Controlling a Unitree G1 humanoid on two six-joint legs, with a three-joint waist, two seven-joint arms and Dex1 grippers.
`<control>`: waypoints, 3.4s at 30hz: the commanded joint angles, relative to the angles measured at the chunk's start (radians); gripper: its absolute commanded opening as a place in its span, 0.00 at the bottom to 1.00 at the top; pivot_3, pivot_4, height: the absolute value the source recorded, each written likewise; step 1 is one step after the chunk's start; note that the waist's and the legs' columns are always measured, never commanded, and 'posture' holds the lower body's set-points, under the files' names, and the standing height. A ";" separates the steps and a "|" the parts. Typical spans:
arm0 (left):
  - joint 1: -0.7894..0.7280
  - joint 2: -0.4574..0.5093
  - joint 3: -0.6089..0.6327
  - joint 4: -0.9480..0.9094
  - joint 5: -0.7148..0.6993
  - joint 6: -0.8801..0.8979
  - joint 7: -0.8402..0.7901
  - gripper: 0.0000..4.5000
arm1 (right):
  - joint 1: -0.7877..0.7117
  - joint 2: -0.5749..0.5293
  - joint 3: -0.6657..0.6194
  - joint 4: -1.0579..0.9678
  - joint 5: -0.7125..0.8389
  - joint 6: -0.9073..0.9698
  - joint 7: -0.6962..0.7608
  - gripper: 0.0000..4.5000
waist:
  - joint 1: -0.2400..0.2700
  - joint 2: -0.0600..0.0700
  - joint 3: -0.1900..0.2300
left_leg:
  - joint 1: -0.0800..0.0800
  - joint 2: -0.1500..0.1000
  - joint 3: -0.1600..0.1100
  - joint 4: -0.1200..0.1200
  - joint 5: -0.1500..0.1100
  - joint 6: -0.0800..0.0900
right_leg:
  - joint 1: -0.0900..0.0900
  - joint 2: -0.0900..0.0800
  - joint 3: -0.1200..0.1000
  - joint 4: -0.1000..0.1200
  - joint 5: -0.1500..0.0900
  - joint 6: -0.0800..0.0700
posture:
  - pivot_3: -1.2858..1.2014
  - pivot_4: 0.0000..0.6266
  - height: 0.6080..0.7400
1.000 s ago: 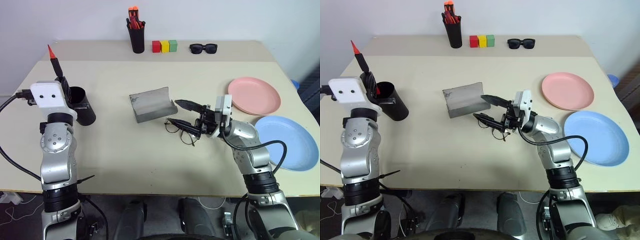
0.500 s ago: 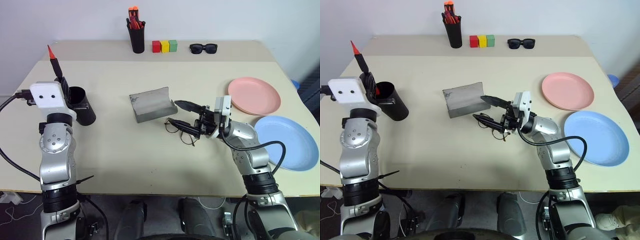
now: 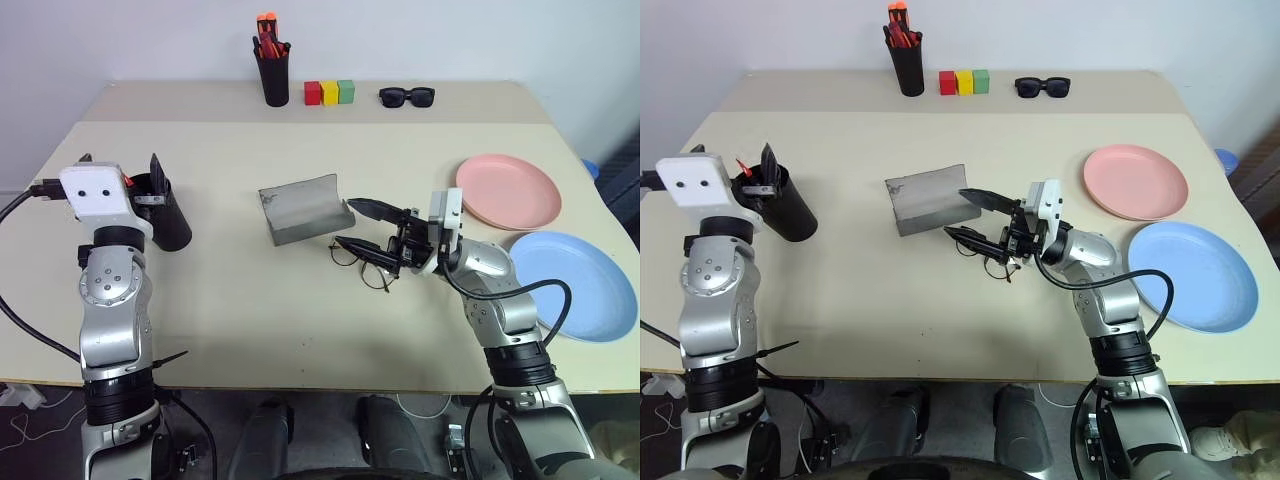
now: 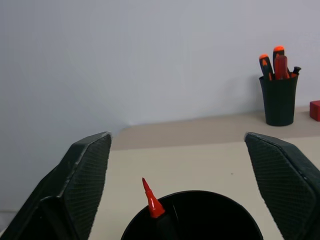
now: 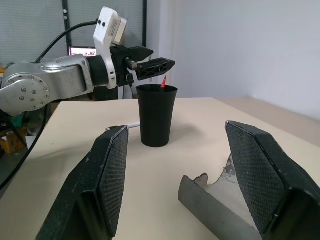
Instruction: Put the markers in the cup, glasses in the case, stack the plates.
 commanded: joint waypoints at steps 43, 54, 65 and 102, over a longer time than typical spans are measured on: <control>-0.085 0.046 0.326 0.001 -0.183 0.941 0.104 0.99 | 0.020 -0.048 0.101 0.061 -0.088 -0.161 0.271 0.70 | -0.004 -0.002 0.000 | 0.001 0.000 -0.001 0.000 0.001 -0.002 | 0.001 0.001 0.000 0.000 0.000 0.000 | 0.52 0.24 1.00; -0.164 0.069 0.325 0.196 -0.158 0.923 0.128 0.99 | -0.025 -0.033 0.091 0.088 -0.072 -0.146 0.263 0.70 | -0.002 -0.002 0.000 | 0.001 0.000 -0.002 -0.001 0.002 -0.004 | 0.001 0.001 0.000 0.000 0.000 0.000 | 0.52 0.24 1.00; -0.176 0.101 0.327 0.261 -0.153 0.907 0.133 0.99 | 0.026 -0.035 0.097 0.025 -0.052 -0.115 0.242 0.70 | -0.003 -0.002 0.000 | 0.001 0.000 -0.002 -0.001 0.003 -0.005 | 0.000 0.001 0.000 0.000 0.000 0.000 | 0.52 0.24 1.00; -0.139 0.016 0.367 0.042 -0.190 1.002 0.158 0.02 | 0.046 -0.033 0.094 0.037 -0.044 -0.123 0.261 0.70 | -0.003 -0.002 0.000 | 0.001 0.000 -0.002 -0.001 0.003 -0.005 | 0.000 0.001 0.000 0.000 0.000 0.000 | 0.52 0.24 1.00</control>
